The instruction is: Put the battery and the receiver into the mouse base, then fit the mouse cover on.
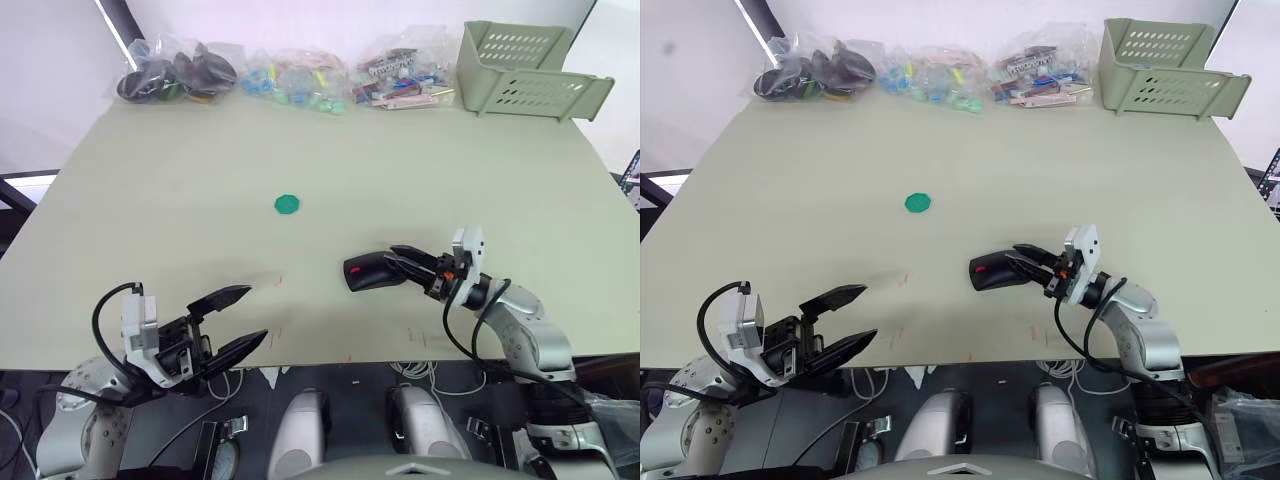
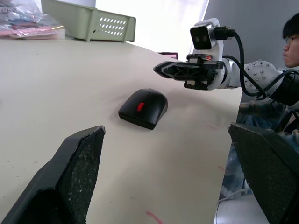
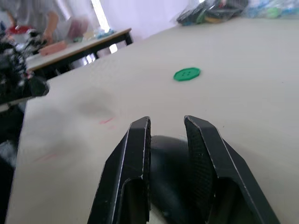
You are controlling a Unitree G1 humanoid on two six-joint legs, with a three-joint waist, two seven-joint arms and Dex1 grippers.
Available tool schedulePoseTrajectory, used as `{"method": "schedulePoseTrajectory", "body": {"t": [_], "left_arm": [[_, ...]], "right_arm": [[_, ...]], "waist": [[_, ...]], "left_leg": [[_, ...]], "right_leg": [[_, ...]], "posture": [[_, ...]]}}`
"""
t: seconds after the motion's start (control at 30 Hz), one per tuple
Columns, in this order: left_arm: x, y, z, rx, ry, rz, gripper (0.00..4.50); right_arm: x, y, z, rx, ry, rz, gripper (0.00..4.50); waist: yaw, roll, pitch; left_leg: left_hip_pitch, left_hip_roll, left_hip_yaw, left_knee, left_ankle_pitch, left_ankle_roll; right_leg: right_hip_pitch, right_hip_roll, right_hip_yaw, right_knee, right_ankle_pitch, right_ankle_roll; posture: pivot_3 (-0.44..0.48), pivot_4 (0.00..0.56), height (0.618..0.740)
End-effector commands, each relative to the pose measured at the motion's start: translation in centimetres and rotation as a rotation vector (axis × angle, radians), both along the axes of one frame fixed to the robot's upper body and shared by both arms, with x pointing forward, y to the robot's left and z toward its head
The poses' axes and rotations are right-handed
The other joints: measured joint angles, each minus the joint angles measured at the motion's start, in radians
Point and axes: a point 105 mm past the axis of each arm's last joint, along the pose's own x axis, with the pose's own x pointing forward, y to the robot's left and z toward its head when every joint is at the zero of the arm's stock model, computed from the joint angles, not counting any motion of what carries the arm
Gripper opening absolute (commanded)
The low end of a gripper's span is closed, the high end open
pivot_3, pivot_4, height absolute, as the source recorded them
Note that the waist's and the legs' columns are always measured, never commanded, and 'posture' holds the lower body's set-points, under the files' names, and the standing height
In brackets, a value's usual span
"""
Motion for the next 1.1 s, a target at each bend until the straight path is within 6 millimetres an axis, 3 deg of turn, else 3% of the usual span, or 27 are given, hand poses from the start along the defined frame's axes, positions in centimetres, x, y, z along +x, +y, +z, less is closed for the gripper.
{"method": "schedulePoseTrajectory", "body": {"t": [0.03, 0.07, 0.2, 0.27, 0.33, 0.4, 0.57, 0.73, 0.8, 0.9, 0.93, 0.97, 1.0, 1.03, 1.1], "left_arm": [[-0.1, 0.2, 0.4, 0.009, -0.015, -0.01, 4.5], [-0.1, 0.2, 0.4, 0.009, -0.015, -0.01, 4.5], [-0.2, 0.4, 0.1, 0.003, -0.006, -0.003, 4.5], [-0.3, 0.3, 0.0, -0.003, -0.002, 0.005, 4.5], [-0.3, 0.3, -0.1, -0.017, 0.005, 0.024, 4.5], [-0.2, 0.4, -0.1, -0.035, 0.006, 0.052, 4.5], [1.0, 0.8, -0.2, -0.056, 0.007, 0.181, 4.5], [2.4, 1.9, -0.6, -0.075, 0.062, 0.349, 4.5], [2.5, 2.4, -1.0, -0.058, 0.076, 0.407, 4.5], [2.3, 3.0, -1.5, -0.046, 0.117, 0.45, 4.5], [2.0, 3.2, -1.8, -0.034, 0.132, 0.457, 4.5], [1.8, 3.4, -1.9, -0.032, 0.148, 0.462, 4.5], [1.6, 3.5, -2.0, -0.033, 0.158, 0.466, 4.5], [1.5, 3.7, -2.1, -0.036, 0.164, 0.475, 4.5], [1.1, 4.0, -2.7, -0.016, 0.188, 0.493, 4.5]], "right_arm": [[0.7, -0.1, -0.6, 0.009, 0.008, -0.055, 1.2], [0.6, 0.1, -1.3, -0.01, 0.019, -0.051, 1.2], [0.1, 0.6, -6.8, -0.178, 0.195, -0.043, 1.2], [-0.5, 0.5, -7.9, -0.209, 0.198, -0.015, 1.2], [-0.1, -0.2, -6.7, -0.109, 0.198, -0.04, 1.2], [0.4, -0.9, -4.0, -0.006, 0.14, -0.052, 1.2], [0.7, -3.5, 0.6, 0.054, -0.023, -0.099, 1.2], [-0.7, -6.6, 1.6, -0.047, -0.07, -0.122, 1.2], [-1.5, -8.8, 1.5, -0.107, -0.061, -0.14, 1.2], [-2.9, -12.8, 1.8, -0.209, -0.049, -0.187, 2.02], [-3.6, -13.8, 1.9, -0.244, -0.04, -0.185, 2.57], [-4.1, -14.6, 1.9, -0.268, -0.031, -0.187, 2.81], [-4.4, -15.2, 1.9, -0.283, -0.025, -0.189, 3.46], [-4.7, -15.6, 1.9, -0.288, -0.015, -0.198, 3.64], [-5.4, -17.2, 1.6, -0.322, 0.007, -0.231, 4.46]], "waist": [[0.0, 0.0, 0.0], [0.0, 0.0, 0.0], [-0.005, -0.001, -0.002], [-0.006, -0.004, -0.006], [-0.005, -0.008, -0.009], [-0.001, -0.01, -0.01], [0.0, -0.004, -0.006], [0.004, -0.003, -0.005], [0.004, -0.003, -0.004], [0.005, -0.001, -0.003], [0.005, -0.001, -0.003], [0.005, -0.001, -0.002], [0.003, -0.002, -0.002], [0.004, -0.002, -0.002], [0.0, -0.004, -0.002]], "left_leg": [[0.0, 0.0, 0.0, 0.0, 0.0, 0.0], [0.0, 0.0, 0.0, 0.0, 0.0, 0.0], [0.0, 0.0, 0.0, 0.0, 0.0, 0.0], [0.002, 0.001, 0.001, 0.0, 0.0, 0.0], [0.007, 0.002, 0.0, -0.002, 0.0, 0.0], [0.018, 0.006, 0.0, -0.006, -0.001, -0.001], [0.016, 0.006, -0.001, -0.006, -0.001, -0.001], [0.014, 0.005, 0.0, -0.006, -0.001, -0.001], [0.014, 0.004, 0.0, -0.006, -0.001, -0.001], [0.014, 0.003, 0.0, -0.006, -0.001, -0.001], [0.014, 0.003, 0.001, -0.006, -0.001, -0.001], [0.014, 0.003, 0.001, -0.006, -0.001, -0.001], [0.014, 0.001, 0.001, -0.006, -0.001, -0.001], [0.014, 0.0, 0.001, -0.006, -0.001, -0.001], [0.015, 0.002, -0.001, -0.005, -0.001, -0.001]], "right_leg": [[0.0, 0.0, 0.0, 0.0, 0.001, -0.002], [0.0, 0.0, 0.0, 0.0, 0.001, -0.002], [0.0, 0.0, 0.0, 0.0, 0.001, -0.002], [0.001, 0.001, 0.0, 0.0, 0.001, -0.002], [0.005, 0.002, 0.0, 0.0, 0.0, -0.002], [0.014, 0.001, 0.0, -0.001, -0.005, -0.006], [0.013, 0.0, 0.001, -0.001, -0.005, -0.006], [0.013, 0.0, 0.0, -0.001, -0.005, -0.006], [0.013, 0.0, 0.0, -0.002, -0.005, -0.006], [0.013, -0.001, 0.0, -0.002, -0.006, -0.006], [0.013, -0.001, 0.001, -0.002, -0.006, -0.006], [0.013, -0.001, 0.001, -0.002, -0.006, -0.006], [0.013, -0.002, 0.001, -0.002, -0.006, -0.005], [0.013, -0.002, 0.001, -0.002, -0.006, -0.005], [0.013, -0.001, 0.001, -0.003, -0.006, -0.005]], "posture": [[0.0, 0.15, 0.74], [0.0, 0.15, 0.74], [0.0, 0.15, 0.74], [0.0, 0.15, 0.74], [0.0, 0.15, 0.74], [0.0, 0.15, 0.74], [0.0, 0.15, 0.74], [0.0, 0.15, 0.74], [0.0, 0.15, 0.74], [0.0, 0.15, 0.74], [0.0, 0.15, 0.74], [0.0, 0.15, 0.74], [0.0, 0.15, 0.74], [0.0, 0.15, 0.74], [0.0, 0.15, 0.74]]}}
